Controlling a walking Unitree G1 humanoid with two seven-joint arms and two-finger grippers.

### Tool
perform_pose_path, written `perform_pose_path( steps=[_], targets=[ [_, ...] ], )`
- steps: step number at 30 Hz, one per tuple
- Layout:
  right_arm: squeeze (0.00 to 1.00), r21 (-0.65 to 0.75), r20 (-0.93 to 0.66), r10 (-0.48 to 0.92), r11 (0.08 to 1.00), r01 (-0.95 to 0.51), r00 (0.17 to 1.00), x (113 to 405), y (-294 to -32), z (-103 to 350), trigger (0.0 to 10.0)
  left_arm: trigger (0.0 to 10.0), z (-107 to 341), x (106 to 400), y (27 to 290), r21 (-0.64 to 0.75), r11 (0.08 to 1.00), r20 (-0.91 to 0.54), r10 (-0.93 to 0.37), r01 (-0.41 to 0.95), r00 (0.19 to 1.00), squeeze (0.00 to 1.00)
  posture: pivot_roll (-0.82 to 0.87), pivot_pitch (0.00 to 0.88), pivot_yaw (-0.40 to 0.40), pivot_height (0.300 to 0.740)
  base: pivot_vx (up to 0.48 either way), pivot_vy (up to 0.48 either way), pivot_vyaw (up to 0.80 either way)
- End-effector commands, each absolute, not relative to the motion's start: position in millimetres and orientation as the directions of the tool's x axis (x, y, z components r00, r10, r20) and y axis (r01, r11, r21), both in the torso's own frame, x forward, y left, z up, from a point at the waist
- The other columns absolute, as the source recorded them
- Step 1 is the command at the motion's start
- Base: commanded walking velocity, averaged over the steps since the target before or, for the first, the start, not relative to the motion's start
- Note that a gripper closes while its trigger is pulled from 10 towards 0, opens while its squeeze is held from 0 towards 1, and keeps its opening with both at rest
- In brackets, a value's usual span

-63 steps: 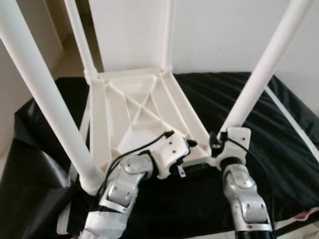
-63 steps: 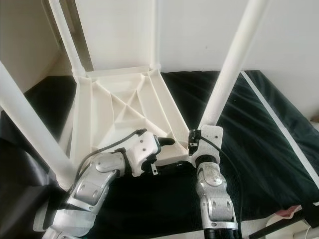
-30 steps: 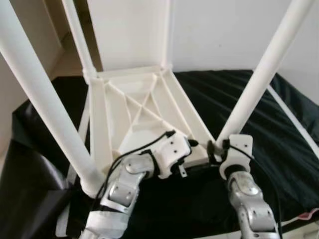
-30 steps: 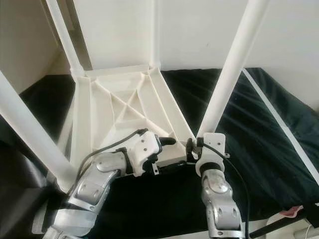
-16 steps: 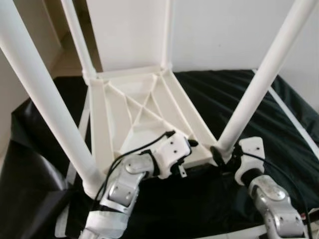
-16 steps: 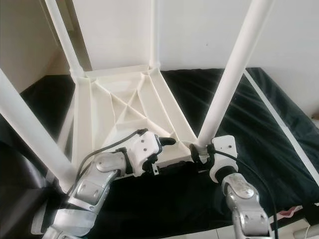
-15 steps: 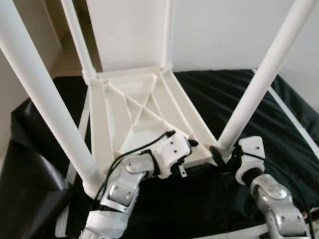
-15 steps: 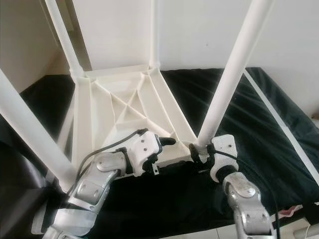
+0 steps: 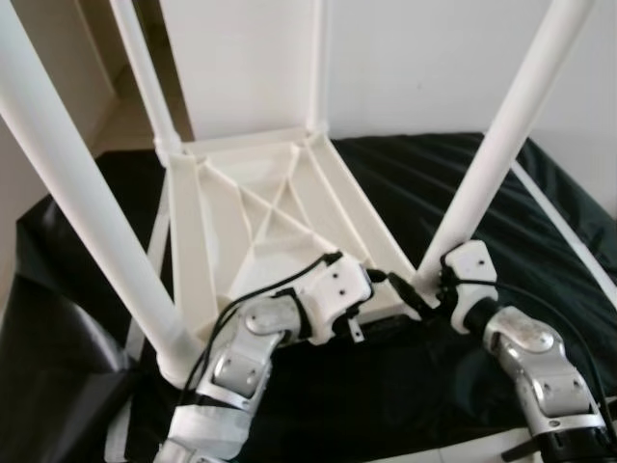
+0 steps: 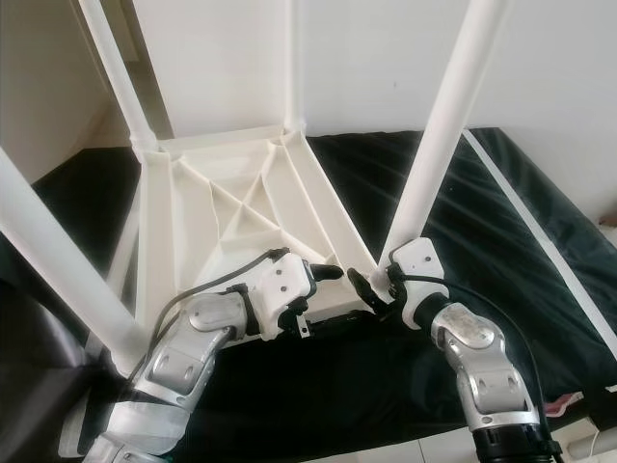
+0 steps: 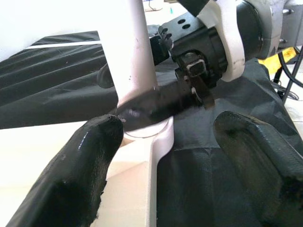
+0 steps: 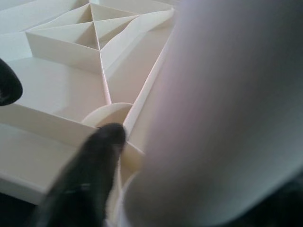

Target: Building children table

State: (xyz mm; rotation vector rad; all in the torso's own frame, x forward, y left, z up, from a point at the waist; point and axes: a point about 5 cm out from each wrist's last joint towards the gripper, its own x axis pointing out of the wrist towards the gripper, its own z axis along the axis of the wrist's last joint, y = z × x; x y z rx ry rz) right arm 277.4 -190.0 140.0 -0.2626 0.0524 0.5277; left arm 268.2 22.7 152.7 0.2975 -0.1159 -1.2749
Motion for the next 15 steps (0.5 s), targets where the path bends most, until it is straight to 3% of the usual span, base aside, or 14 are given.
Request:
perform_pose_path(
  steps=[1, 2, 3, 12, 13, 15],
  targets=[
    [0.00, -0.210, -0.133, 0.528, 0.812, -0.545, 0.839, 277, -185, 135, 3.8, 10.0, 153, 274, 24, 0.293, 0.383, -0.047, -0.910, 0.876, 0.413, 0.00, -0.05, 0.000, -0.024, 0.740, 0.000, 0.000, 0.00],
    [0.00, -0.210, -0.133, 0.528, 0.812, -0.545, 0.839, 277, -185, 135, 3.8, 10.0, 153, 274, 24, 0.293, 0.383, -0.047, -0.910, 0.876, 0.413, 0.00, -0.05, 0.000, -0.024, 0.740, 0.000, 0.000, 0.00],
    [0.00, -0.201, -0.146, 0.537, 0.806, -0.557, 0.831, 276, -187, 131, 0.0, 10.0, 153, 274, 25, 0.292, 0.387, -0.046, -0.908, 0.875, 0.417, 0.00, -0.04, 0.000, -0.026, 0.740, 0.000, 0.000, 0.00],
    [0.00, -0.168, -0.166, 0.553, 0.800, -0.576, 0.817, 272, -192, 123, 0.0, 10.0, 149, 273, 25, 0.288, 0.389, -0.054, -0.906, 0.875, 0.420, 0.00, -0.05, 0.000, -0.021, 0.740, 0.000, 0.000, 0.00],
    [0.00, -0.165, -0.163, 0.546, 0.806, -0.568, 0.822, 272, -192, 123, 1.6, 10.0, 149, 273, 25, 0.287, 0.388, -0.054, -0.906, 0.876, 0.420, 0.00, -0.05, 0.000, -0.021, 0.740, 0.000, 0.000, 0.00],
    [0.00, -0.165, -0.163, 0.546, 0.806, -0.568, 0.822, 272, -192, 123, 1.6, 10.0, 149, 273, 25, 0.287, 0.388, -0.054, -0.906, 0.876, 0.420, 0.00, -0.05, 0.000, -0.021, 0.740, 0.000, 0.000, 0.00]
  ],
)
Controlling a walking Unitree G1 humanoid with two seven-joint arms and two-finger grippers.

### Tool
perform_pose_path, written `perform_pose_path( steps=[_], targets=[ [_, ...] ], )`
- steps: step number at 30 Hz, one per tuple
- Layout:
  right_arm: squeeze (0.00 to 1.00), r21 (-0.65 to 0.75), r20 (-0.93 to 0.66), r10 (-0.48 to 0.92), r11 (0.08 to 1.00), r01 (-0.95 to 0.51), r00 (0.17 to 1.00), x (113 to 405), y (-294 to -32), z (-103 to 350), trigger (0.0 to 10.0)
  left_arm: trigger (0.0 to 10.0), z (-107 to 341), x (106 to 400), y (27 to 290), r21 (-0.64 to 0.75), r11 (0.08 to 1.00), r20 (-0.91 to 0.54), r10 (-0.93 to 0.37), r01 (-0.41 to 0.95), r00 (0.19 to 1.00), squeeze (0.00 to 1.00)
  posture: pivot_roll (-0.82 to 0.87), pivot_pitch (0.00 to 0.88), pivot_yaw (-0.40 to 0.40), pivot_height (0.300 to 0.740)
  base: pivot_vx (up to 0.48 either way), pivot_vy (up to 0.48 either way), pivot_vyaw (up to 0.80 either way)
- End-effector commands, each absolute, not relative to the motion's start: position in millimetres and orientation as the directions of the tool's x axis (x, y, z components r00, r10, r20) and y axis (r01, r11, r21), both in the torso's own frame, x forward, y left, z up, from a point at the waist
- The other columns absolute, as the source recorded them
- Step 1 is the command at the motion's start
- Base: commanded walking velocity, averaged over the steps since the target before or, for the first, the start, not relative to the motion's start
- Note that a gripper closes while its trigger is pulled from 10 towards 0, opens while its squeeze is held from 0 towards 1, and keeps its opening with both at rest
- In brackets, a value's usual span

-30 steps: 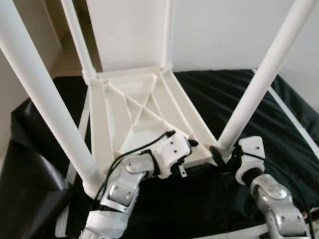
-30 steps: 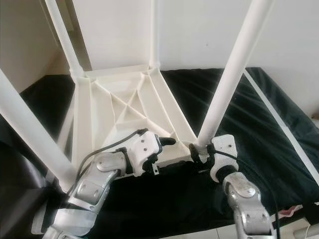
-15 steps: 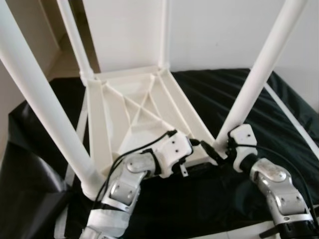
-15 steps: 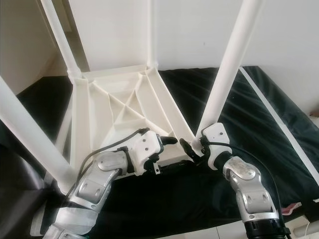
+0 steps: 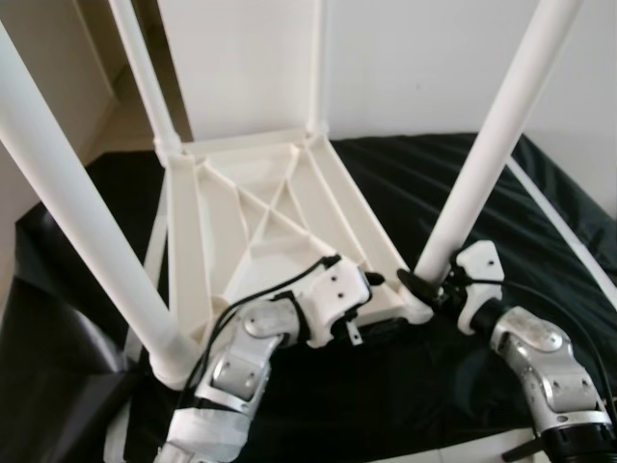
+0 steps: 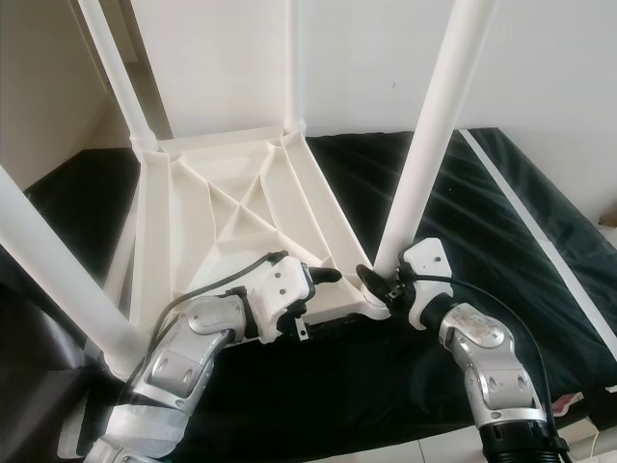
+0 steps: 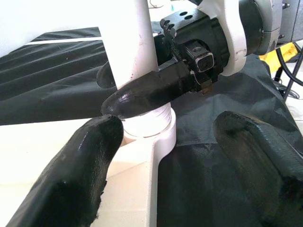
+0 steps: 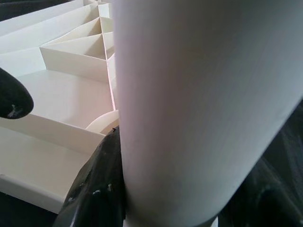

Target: Building children table

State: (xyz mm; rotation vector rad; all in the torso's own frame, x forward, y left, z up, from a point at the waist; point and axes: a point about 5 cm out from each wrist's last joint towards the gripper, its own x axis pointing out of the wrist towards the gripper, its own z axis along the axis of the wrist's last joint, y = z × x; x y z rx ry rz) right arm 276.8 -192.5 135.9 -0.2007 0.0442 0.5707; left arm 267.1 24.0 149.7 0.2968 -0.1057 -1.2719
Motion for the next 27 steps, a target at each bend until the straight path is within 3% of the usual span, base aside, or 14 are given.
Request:
perform_pose_path(
  steps=[1, 10, 17, 18, 24, 27],
  targets=[
    [0.00, -0.161, -0.159, 0.532, 0.817, -0.553, 0.832, 272, -193, 123, 10.0, 10.0, 149, 273, 24, 0.287, 0.388, -0.053, -0.907, 0.876, 0.419, 0.00, -0.05, 0.000, -0.023, 0.740, 0.000, 0.000, 0.00],
    [0.00, -0.116, -0.170, 0.360, 0.917, -0.382, 0.917, 271, -190, 118, 10.0, 10.0, 143, 272, 22, 0.272, 0.382, -0.060, -0.909, 0.883, 0.412, 0.00, -0.07, 0.000, -0.024, 0.740, 0.000, 0.000, 0.00],
    [0.00, -0.008, -0.136, 0.217, 0.975, -0.221, 0.967, 269, -171, 116, 10.0, 10.0, 143, 271, 20, 0.267, 0.377, -0.057, -0.912, 0.887, 0.405, 0.00, -0.07, 0.000, -0.025, 0.740, 0.000, 0.000, 0.00],
    [0.00, 0.033, -0.151, 0.089, 0.996, -0.085, 0.985, 267, -169, 113, 10.0, 10.0, 143, 270, 20, 0.265, 0.374, -0.058, -0.914, 0.889, 0.402, 0.00, -0.07, 0.000, -0.026, 0.740, 0.000, 0.000, 0.00],
    [0.00, 0.048, -0.165, -0.089, 0.994, 0.098, 0.982, 257, -164, 110, 10.0, 10.0, 143, 270, 19, 0.266, 0.369, -0.056, -0.916, 0.890, 0.397, 0.00, -0.07, 0.000, -0.026, 0.740, 0.000, 0.000, 0.00],
    [0.00, 0.070, -0.165, -0.113, 0.990, 0.126, 0.980, 253, -154, 111, 10.0, 10.0, 143, 270, 18, 0.267, 0.368, -0.054, -0.917, 0.891, 0.395, 0.00, -0.07, 0.000, -0.024, 0.740, 0.000, 0.000, 0.00]
  ],
)
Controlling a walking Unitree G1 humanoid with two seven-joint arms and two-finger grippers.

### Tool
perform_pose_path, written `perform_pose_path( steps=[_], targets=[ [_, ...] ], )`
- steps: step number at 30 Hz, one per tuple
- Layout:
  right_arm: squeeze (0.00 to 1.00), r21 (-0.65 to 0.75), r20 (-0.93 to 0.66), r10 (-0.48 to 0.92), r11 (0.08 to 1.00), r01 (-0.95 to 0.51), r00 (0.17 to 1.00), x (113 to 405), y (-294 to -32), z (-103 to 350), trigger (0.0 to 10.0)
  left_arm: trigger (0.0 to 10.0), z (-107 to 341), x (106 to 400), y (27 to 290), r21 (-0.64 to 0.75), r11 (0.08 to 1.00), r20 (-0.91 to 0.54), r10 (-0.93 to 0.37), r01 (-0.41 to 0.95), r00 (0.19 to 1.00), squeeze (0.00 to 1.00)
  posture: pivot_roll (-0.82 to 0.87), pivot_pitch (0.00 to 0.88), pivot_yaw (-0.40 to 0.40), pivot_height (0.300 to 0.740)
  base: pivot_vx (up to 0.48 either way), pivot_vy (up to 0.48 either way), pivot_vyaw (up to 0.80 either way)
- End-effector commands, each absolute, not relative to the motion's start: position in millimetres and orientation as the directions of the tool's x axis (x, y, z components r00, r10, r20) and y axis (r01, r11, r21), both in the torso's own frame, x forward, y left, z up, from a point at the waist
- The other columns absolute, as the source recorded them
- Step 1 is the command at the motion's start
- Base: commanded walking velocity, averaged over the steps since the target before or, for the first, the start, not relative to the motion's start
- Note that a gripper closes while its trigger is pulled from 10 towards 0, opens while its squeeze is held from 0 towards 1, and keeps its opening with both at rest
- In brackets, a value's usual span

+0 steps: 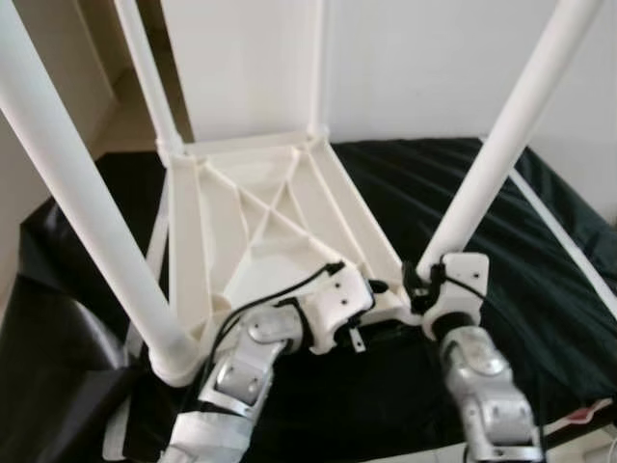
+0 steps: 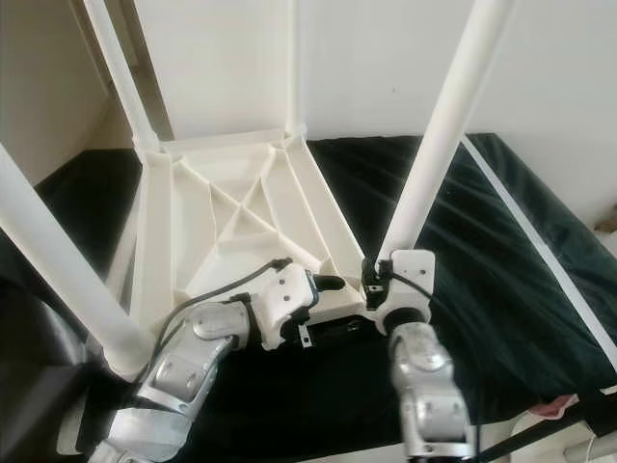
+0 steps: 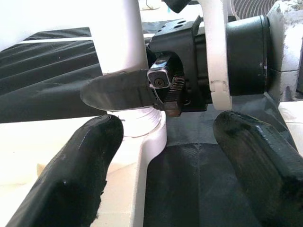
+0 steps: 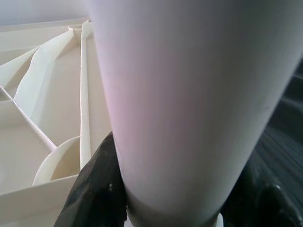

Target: Building children table

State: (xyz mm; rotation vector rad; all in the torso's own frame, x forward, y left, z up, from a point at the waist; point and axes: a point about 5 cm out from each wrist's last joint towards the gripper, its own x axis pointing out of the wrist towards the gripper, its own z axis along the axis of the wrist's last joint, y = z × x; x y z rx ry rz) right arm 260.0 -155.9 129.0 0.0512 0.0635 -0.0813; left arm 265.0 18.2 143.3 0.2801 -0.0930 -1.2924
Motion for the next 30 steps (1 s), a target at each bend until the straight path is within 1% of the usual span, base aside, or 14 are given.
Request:
perform_pose_path(
  steps=[1, 9, 13, 18, 19, 20, 23, 28, 30],
  targets=[
    [0.00, 0.070, -0.165, -0.113, 0.990, 0.126, 0.980, 253, -154, 111, 10.0, 10.0, 143, 270, 18, 0.267, 0.368, -0.054, -0.917, 0.891, 0.395, 0.00, -0.07, 0.000, -0.024, 0.740, 0.000, 0.000, 0.00],
    [0.00, 0.066, -0.147, -0.078, 0.994, 0.088, 0.986, 253, -144, 115, 10.0, 10.0, 145, 271, 17, 0.273, 0.351, -0.056, -0.924, 0.896, 0.379, 0.00, -0.07, 0.000, -0.017, 0.740, 0.000, 0.000, 0.00],
    [0.00, 0.075, -0.152, -0.092, 0.992, 0.104, 0.984, 253, -141, 116, 10.0, 10.0, 145, 272, 17, 0.275, 0.353, -0.055, -0.923, 0.895, 0.381, 0.00, -0.07, 0.000, -0.017, 0.740, 0.000, 0.000, 0.00],
    [0.00, 0.075, -0.143, -0.076, 0.993, 0.088, 0.987, 253, -138, 118, 10.0, 10.0, 145, 271, 16, 0.279, 0.348, -0.053, -0.925, 0.895, 0.377, 0.00, -0.07, 0.000, -0.019, 0.740, 0.000, 0.000, 0.00],
    [0.38, 0.075, -0.139, -0.074, 0.994, 0.084, 0.988, 253, -137, 119, 10.0, 10.0, 145, 271, 16, 0.279, 0.348, -0.053, -0.925, 0.895, 0.377, 0.00, -0.07, 0.000, -0.020, 0.740, 0.000, 0.000, 0.00],
    [1.00, 0.072, -0.130, -0.063, 0.995, 0.073, 0.990, 253, -136, 120, 10.0, 10.0, 145, 271, 16, 0.280, 0.349, -0.052, -0.925, 0.894, 0.377, 0.00, -0.07, 0.000, -0.022, 0.740, 0.000, 0.000, 0.00],
    [1.00, 0.063, -0.108, -0.038, 0.997, 0.045, 0.993, 254, -135, 124, 10.0, 10.0, 146, 271, 15, 0.283, 0.350, -0.049, -0.925, 0.893, 0.378, 0.00, -0.07, 0.000, -0.023, 0.740, 0.000, 0.000, 0.00],
    [1.00, 0.059, -0.092, -0.032, 0.998, 0.038, 0.995, 255, -136, 126, 10.0, 10.0, 146, 271, 16, 0.282, 0.351, -0.048, -0.924, 0.893, 0.379, 0.00, -0.07, 0.000, -0.023, 0.740, 0.000, 0.000, 0.00],
    [1.00, 0.071, -0.067, 0.005, 0.997, 0.000, 0.998, 255, -140, 130, 10.0, 10.0, 145, 270, 16, 0.281, 0.349, -0.050, -0.925, 0.894, 0.377, 0.00, -0.07, 0.000, -0.019, 0.740, 0.000, 0.000, 0.00]
  ],
)
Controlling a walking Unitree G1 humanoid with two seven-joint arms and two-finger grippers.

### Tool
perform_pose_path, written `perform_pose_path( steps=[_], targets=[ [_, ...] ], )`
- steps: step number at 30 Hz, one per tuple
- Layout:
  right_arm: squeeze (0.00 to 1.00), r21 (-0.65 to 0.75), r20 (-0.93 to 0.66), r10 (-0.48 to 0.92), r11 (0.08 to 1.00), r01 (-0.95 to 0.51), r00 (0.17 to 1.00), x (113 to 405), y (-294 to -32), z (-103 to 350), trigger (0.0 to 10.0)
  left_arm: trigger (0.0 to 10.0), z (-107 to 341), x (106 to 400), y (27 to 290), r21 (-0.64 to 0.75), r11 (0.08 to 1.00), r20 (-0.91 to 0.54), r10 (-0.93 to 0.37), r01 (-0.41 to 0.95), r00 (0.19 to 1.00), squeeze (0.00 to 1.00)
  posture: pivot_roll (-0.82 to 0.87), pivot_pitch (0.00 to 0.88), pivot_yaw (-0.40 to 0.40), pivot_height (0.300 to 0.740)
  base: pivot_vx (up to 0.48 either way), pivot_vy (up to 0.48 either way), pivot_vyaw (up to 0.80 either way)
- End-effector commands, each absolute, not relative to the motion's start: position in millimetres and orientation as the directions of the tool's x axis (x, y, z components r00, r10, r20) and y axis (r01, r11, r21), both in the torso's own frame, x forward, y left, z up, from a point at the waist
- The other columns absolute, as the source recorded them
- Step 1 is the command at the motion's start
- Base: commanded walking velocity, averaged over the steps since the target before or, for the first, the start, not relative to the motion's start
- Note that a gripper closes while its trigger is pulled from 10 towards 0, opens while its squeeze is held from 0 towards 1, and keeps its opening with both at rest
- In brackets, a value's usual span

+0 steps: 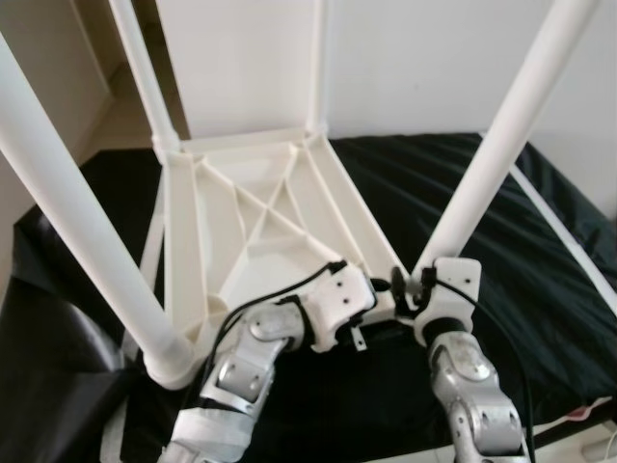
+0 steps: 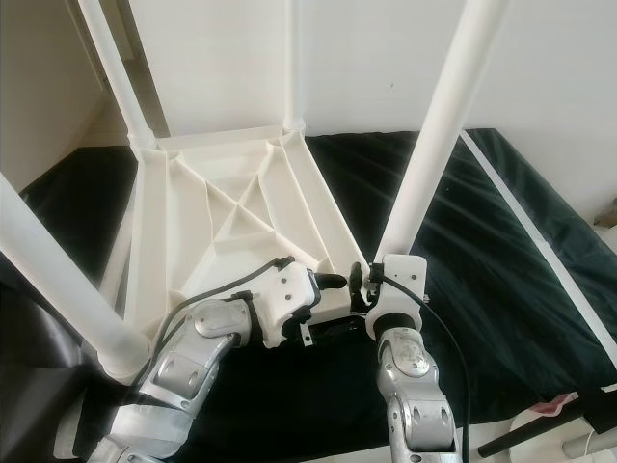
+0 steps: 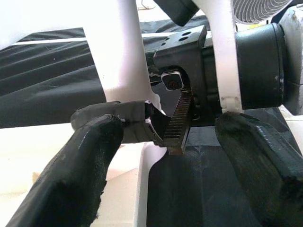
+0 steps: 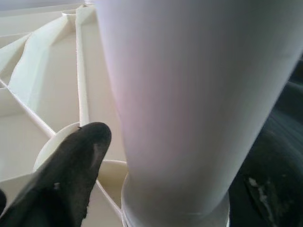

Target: Building children table

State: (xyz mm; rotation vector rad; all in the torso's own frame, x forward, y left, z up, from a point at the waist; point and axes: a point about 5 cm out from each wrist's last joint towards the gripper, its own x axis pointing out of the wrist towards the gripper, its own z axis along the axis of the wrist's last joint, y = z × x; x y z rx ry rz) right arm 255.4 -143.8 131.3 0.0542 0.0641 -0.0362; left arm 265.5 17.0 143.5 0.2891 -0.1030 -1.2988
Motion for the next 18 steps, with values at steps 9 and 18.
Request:
perform_pose_path(
  steps=[9, 18],
  targets=[
    [0.00, -0.029, -0.008, 0.185, 0.982, -0.185, 0.983, 252, -154, 130, 10.0, 10.0, 145, 271, 16, 0.283, 0.347, -0.053, -0.925, 0.894, 0.376, 0.00, -0.08, 0.000, -0.018, 0.740, 0.000, 0.000, 0.00],
    [0.00, -0.150, -0.080, 0.440, 0.882, -0.447, 0.895, 254, -187, 125, 10.0, 10.0, 145, 273, 19, 0.306, 0.368, -0.049, -0.915, 0.878, 0.400, 0.00, -0.07, 0.000, -0.007, 0.740, 0.000, 0.000, 0.00]
  ],
)
